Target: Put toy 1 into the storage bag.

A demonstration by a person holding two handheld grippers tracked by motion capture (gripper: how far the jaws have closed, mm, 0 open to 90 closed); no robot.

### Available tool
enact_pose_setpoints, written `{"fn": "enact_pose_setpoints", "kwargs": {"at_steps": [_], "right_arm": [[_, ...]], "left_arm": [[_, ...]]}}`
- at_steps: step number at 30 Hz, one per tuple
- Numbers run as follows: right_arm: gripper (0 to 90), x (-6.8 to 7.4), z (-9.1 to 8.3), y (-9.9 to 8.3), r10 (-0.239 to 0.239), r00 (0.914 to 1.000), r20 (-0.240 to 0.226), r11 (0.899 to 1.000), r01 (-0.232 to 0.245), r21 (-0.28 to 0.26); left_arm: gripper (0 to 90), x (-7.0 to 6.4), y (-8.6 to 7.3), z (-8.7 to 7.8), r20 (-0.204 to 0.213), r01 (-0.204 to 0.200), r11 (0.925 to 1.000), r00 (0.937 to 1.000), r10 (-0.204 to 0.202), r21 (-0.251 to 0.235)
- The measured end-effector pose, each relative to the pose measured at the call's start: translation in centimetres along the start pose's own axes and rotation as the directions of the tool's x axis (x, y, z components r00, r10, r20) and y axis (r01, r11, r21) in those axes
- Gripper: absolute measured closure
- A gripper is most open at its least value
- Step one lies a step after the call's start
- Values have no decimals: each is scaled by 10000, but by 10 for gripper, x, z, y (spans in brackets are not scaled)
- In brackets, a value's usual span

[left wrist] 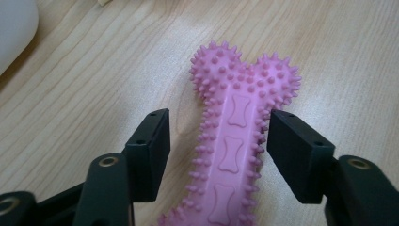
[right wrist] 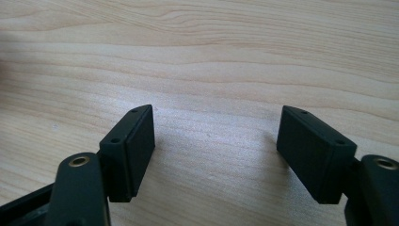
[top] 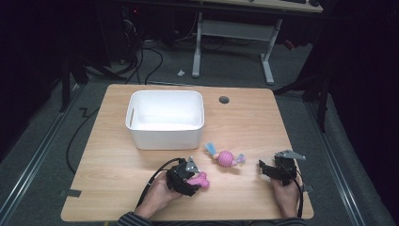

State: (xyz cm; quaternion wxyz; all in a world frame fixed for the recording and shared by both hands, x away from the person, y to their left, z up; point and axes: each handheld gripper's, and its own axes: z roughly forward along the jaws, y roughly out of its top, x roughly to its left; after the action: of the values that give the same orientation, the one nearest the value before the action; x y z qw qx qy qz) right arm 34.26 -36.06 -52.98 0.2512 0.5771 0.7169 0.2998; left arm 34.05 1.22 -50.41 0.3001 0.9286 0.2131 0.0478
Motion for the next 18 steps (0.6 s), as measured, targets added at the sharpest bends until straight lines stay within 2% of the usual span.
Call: {"fn": "enact_pose_setpoints", "kwargs": {"at_steps": [18], "right_arm": [[281,0,0,0,-16,10000,-12,10000,16,16]], "left_arm": [[406,-1,-1,1,87,201,9998,9998,-202,93]]}}
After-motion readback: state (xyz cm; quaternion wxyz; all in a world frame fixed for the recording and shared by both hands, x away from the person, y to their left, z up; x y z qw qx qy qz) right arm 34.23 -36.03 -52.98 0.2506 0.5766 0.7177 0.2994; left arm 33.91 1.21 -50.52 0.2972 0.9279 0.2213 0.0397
